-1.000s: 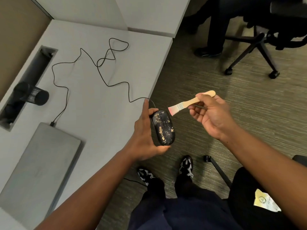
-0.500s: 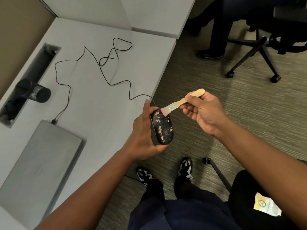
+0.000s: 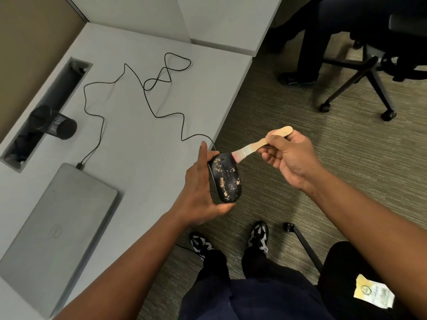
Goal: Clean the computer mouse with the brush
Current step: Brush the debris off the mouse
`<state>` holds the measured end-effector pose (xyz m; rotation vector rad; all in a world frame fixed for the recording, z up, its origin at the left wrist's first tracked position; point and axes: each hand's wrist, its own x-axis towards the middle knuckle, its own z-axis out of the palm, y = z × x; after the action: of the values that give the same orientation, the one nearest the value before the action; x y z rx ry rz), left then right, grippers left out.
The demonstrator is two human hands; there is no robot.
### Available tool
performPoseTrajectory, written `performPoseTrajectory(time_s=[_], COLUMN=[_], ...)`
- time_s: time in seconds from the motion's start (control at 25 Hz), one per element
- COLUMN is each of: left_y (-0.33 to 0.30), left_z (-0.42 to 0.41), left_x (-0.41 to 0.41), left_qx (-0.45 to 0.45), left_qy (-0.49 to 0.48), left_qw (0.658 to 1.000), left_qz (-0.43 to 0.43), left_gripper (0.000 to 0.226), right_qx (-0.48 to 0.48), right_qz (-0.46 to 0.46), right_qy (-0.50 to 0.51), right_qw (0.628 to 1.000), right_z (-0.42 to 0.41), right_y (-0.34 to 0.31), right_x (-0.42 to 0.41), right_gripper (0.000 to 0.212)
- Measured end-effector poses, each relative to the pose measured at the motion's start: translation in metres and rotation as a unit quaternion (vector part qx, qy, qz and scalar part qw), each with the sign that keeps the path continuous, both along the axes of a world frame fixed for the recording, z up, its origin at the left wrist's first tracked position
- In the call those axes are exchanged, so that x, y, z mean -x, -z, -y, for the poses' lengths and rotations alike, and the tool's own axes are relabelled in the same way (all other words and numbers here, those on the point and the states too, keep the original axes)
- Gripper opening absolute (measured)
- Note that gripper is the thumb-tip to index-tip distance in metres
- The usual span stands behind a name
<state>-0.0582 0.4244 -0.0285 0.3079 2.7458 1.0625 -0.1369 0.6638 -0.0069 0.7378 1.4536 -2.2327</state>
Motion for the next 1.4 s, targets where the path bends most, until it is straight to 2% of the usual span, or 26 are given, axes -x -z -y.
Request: performPoseTrajectory(time_s=[0.12,0.36,0.56,0.72,0.84,1.04,1.24,1.4], left_y=[0.000,0.001,0.003,0.001,0.000,-0.002,-0.005,-0.004], left_z=[-0.001,-0.005,-0.005,-0.006,-0.008,-0.011,-0.014,-0.011], left_x=[-0.001,-0.001,-0.001,-0.001,-0.003,-0.008,-0.012,-0.013], left_qx=[-0.005,0.002,-0.007,-0.008,-0.014,-0.027,-0.036,-0.034], left_qy=[0.005,-0.004,-0.012,-0.021,-0.023,-0.028,-0.029,-0.035], left_qw=[1.000,1.000,1.000,1.000,0.999,0.999,0.999,0.998], left_qz=[0.001,0.015,0.015,0.017,0.026,0.021,0.018,0.032], left_gripper=[0.160,0.160,0.160,0.160,0.159,0.155,0.152,0.154], right_qx=[0.025,-0.005,0.002,-0.012,0.022,0.008,0.023,0.027], right_qz=[-0.005,-0.010,-0.033,-0.051,-0.073,-0.053,-0.053,-0.052], right_qy=[-0.017,-0.002,-0.049,-0.006,-0.032,0.003,-0.030,0.004], right_qw=[1.000,1.000,0.998,0.999,0.997,0.999,0.998,0.998], right_z=[0.001,-0.003,-0.003,-0.011,-0.007,-0.012,-0.008,-0.015], right_y=[0.002,0.003,-0.001,0.000,0.000,0.004,0.004,0.002], right_x=[-0.003,0.000,-0.007,-0.008,-0.017,-0.019,-0.028,-0.024], right_gripper=[0.012,0.009,0.009,0.009,0.010,0.009,0.009,0.010])
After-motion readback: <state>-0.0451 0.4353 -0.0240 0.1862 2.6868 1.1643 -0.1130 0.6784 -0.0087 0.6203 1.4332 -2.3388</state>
